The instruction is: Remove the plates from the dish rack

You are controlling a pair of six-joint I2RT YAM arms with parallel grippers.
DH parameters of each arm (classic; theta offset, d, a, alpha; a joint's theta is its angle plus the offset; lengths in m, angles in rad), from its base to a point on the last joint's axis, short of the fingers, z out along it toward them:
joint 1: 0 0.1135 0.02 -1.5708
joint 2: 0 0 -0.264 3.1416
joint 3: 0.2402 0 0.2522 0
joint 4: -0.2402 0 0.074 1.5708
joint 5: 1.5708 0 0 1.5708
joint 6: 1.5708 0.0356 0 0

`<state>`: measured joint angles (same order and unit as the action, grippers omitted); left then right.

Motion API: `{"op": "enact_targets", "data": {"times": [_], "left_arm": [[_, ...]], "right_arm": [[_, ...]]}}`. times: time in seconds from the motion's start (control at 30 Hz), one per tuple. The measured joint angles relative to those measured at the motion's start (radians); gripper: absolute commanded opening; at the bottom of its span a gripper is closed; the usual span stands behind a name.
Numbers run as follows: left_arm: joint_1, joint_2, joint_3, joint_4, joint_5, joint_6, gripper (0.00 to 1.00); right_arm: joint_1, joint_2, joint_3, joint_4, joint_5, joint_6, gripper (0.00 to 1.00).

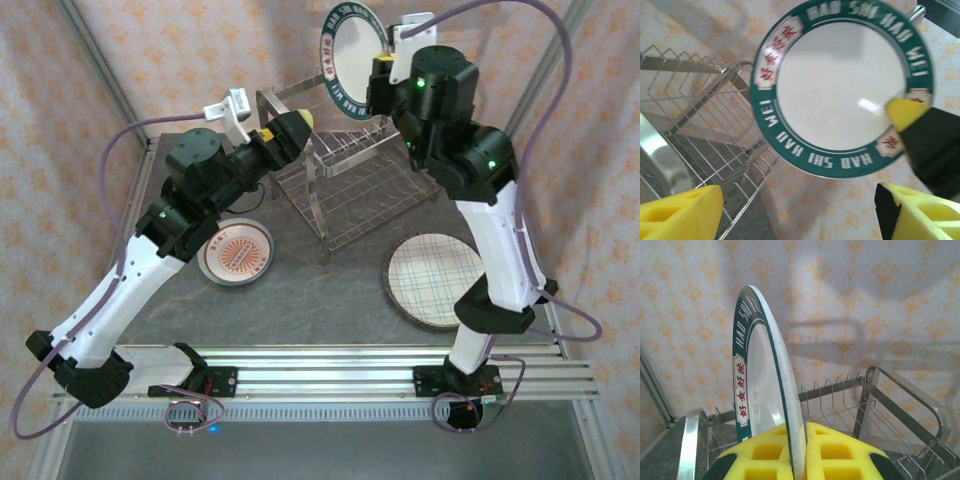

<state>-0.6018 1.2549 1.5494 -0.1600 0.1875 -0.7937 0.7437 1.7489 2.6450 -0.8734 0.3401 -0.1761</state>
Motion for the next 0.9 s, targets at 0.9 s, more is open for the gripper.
{"op": "enact_targets", "data": {"times": [0.9], "left_arm": [[-0.032, 0.192, 0.034, 0.350, 0.121, -0.233, 0.76]], "right_arm": [[-0.111, -0.168, -0.097, 0.002, -0.261, 0.381, 0.00]]}}
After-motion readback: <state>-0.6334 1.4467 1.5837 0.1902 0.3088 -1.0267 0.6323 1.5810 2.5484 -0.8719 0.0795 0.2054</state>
